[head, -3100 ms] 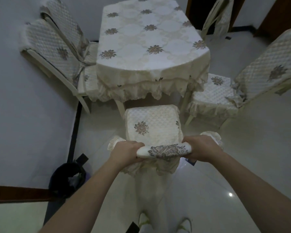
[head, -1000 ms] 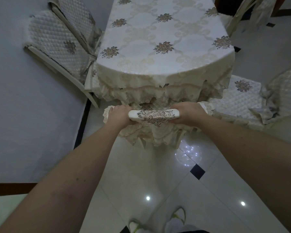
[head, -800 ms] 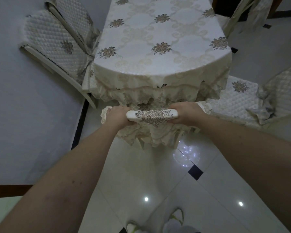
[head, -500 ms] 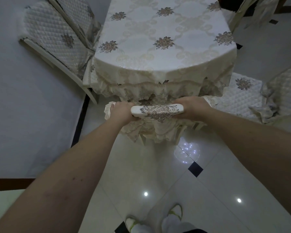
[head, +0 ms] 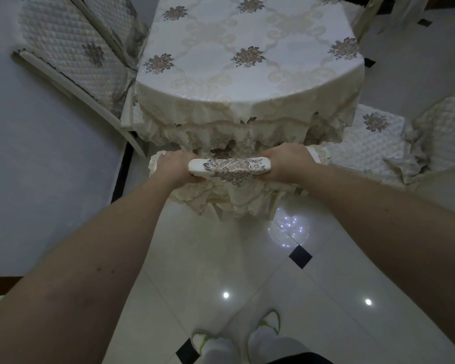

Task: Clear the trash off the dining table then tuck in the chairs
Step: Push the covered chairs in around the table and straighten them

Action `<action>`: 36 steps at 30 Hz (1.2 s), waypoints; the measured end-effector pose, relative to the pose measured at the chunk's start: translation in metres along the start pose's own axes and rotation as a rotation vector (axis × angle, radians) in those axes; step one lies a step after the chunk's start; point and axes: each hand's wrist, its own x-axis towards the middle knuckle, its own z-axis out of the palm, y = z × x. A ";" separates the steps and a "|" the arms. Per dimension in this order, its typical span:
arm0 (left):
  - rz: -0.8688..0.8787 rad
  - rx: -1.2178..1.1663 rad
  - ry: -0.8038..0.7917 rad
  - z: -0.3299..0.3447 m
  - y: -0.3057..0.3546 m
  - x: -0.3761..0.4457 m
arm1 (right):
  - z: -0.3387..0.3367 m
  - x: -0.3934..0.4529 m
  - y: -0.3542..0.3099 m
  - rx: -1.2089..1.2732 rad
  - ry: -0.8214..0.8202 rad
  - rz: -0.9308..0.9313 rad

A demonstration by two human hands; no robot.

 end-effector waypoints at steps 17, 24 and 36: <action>-0.037 0.018 0.092 0.008 -0.007 0.003 | 0.007 -0.007 -0.002 0.087 0.085 -0.031; -0.006 0.067 0.047 0.007 -0.007 0.001 | -0.002 -0.011 -0.008 0.110 0.041 0.010; 0.033 0.053 -0.018 -0.004 -0.004 -0.003 | -0.003 -0.011 -0.015 0.026 0.009 0.162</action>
